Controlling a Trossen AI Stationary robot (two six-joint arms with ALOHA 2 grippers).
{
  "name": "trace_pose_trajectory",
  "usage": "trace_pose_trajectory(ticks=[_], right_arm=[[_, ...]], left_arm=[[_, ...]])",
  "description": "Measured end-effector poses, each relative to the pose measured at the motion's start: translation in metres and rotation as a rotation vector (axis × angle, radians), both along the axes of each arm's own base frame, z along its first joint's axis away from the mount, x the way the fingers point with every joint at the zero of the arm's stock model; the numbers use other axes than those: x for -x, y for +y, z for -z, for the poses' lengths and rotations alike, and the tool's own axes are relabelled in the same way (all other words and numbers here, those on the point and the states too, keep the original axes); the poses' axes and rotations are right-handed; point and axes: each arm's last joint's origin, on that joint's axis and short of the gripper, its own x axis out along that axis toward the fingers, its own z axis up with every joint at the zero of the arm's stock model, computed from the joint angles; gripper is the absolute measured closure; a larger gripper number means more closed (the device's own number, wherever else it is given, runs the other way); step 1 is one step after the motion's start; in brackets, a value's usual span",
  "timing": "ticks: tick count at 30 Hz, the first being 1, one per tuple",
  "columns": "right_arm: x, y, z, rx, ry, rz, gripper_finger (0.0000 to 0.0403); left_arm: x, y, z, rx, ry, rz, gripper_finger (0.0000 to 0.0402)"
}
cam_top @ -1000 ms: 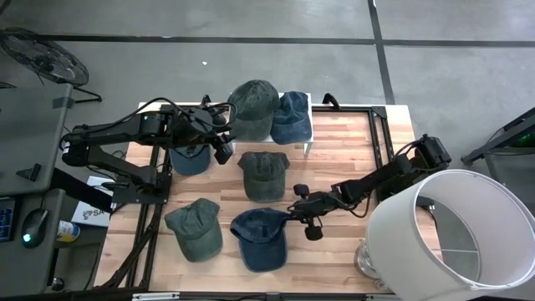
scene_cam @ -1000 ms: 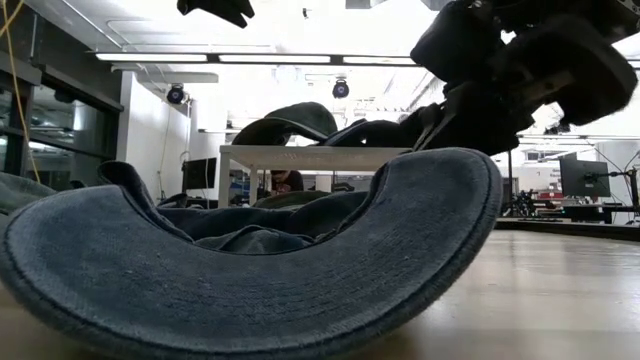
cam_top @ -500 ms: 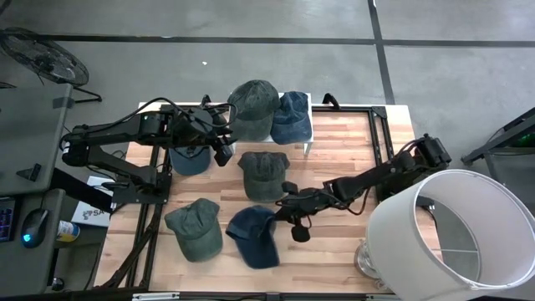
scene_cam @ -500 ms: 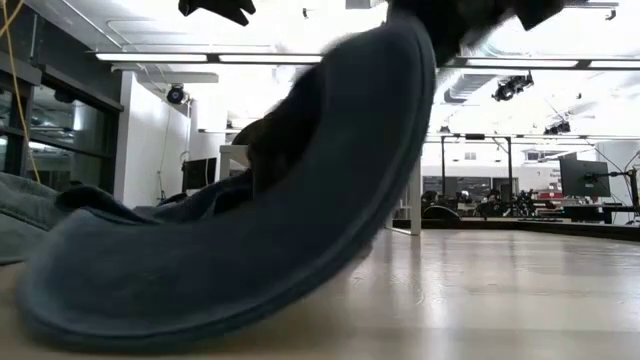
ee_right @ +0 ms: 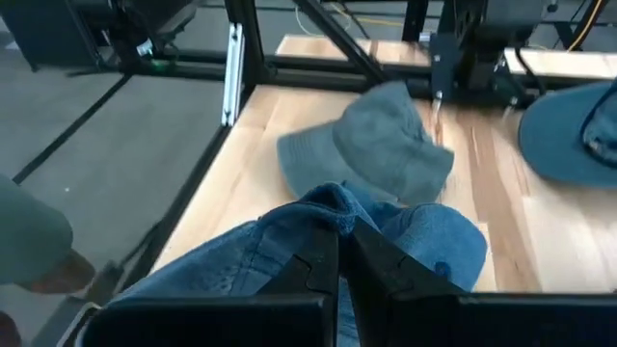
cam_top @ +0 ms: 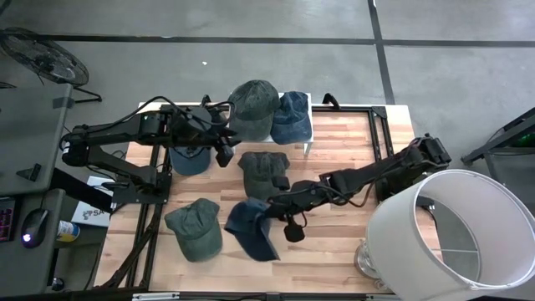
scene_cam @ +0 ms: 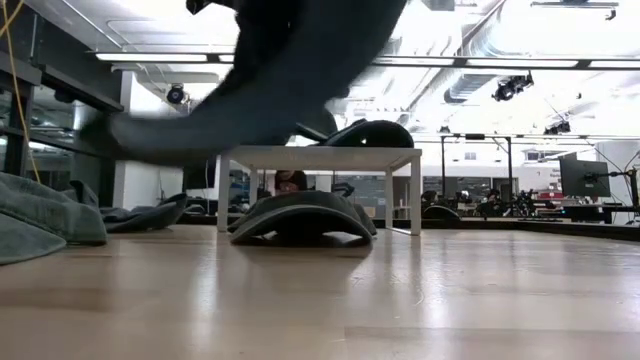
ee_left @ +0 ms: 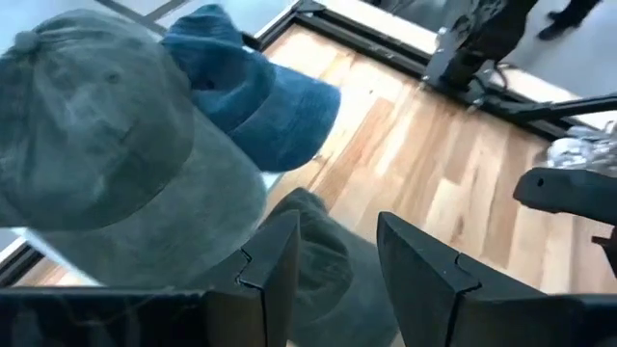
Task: Pick & Place hat
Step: Put the bottom blue cap on the shelf
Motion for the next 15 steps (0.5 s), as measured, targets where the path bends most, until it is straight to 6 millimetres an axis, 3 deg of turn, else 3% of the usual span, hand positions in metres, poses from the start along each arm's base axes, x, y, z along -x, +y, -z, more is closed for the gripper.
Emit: trace_pose_trajectory(ticks=[9,15], right_arm=[[-0.002,-0.002,-0.046,0.015,-0.012,0.097,0.0403],[0.001,-0.011,-0.072,0.027,0.024,0.243,0.0403]], left_arm=[[-0.004,0.000,-0.007,0.000,-0.085,0.017,0.0261],[-0.006,-0.002,-0.024,-0.018,-0.251,0.112,0.0261]])
